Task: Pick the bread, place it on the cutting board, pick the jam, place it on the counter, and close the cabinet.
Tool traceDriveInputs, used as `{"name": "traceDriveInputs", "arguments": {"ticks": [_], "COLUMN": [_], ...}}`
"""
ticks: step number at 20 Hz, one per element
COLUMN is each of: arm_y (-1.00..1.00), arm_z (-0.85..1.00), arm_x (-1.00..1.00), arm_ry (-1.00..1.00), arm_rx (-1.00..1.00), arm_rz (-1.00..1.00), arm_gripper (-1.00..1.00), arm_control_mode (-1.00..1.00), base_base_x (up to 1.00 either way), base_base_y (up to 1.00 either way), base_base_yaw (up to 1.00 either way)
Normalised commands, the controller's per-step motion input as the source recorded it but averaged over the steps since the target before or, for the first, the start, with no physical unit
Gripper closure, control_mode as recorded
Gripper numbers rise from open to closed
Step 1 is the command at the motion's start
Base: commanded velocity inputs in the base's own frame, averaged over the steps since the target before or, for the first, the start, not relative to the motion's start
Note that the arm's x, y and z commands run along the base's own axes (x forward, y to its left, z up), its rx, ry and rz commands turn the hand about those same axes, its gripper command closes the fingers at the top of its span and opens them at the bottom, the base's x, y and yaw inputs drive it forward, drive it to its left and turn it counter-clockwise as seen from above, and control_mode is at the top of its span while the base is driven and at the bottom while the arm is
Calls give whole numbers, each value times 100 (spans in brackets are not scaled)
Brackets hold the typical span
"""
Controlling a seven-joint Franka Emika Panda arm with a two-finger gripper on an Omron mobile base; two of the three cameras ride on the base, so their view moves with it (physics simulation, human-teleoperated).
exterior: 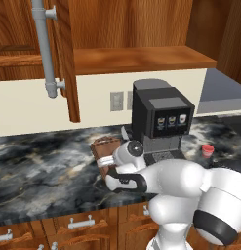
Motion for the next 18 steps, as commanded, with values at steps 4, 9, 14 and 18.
{"name": "traceDriveInputs", "arguments": {"ticks": [4,9,14,18], "arm_y": [0,0,0,0], "arm_z": [-16,-12,-7,-9], "arm_x": [23,22,12,8], "arm_ry": [-5,0,0,0], "arm_rx": [0,0,0,0], "arm_rz": [0,0,0,0], "arm_gripper": [100,100,100,100], "arm_control_mode": [-100,-100,-100,-100], "base_base_x": [0,0,0,0], "base_base_y": [0,0,0,0], "base_base_yaw": [0,0,0,0]}}
